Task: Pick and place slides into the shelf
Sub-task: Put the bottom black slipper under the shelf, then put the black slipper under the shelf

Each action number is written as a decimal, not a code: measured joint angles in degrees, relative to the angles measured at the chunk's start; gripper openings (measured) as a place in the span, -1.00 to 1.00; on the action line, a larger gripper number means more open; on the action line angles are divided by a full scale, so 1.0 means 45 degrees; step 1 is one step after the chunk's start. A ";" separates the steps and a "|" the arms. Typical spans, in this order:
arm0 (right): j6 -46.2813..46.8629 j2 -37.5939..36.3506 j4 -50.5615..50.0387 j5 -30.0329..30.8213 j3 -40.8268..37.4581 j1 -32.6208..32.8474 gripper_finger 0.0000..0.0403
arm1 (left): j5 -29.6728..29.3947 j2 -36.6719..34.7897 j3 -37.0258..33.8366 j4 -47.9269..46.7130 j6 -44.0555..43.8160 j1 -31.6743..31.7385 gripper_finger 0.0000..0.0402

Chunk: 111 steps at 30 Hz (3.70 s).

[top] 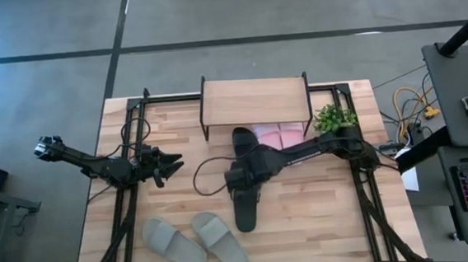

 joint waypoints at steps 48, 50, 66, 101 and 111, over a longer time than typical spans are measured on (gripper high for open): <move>-0.2566 -0.1240 0.2783 -0.1479 -0.2011 -0.0590 -0.96 | 0.0006 0.0161 -0.0034 -0.0034 0.0000 -0.0005 0.11; -0.2924 -0.1352 0.2747 -0.1264 -0.2067 0.0002 -0.96 | 0.0010 0.0165 -0.0034 -0.0065 0.0000 -0.0004 0.11; -0.1767 -0.1083 0.2962 0.0230 -0.2238 0.1586 -0.10 | 0.0015 0.0165 -0.0044 -0.0403 -0.0005 -0.0001 0.11; -0.2897 -0.0024 0.4569 0.1161 -0.2623 0.1554 -0.91 | 0.0277 0.0165 -0.0044 -0.0713 0.0005 -0.0001 0.11; -0.3014 -0.0199 0.5059 0.0507 -0.0942 0.1463 -0.95 | 0.0276 0.0165 -0.0044 -0.0707 0.0000 -0.0002 0.11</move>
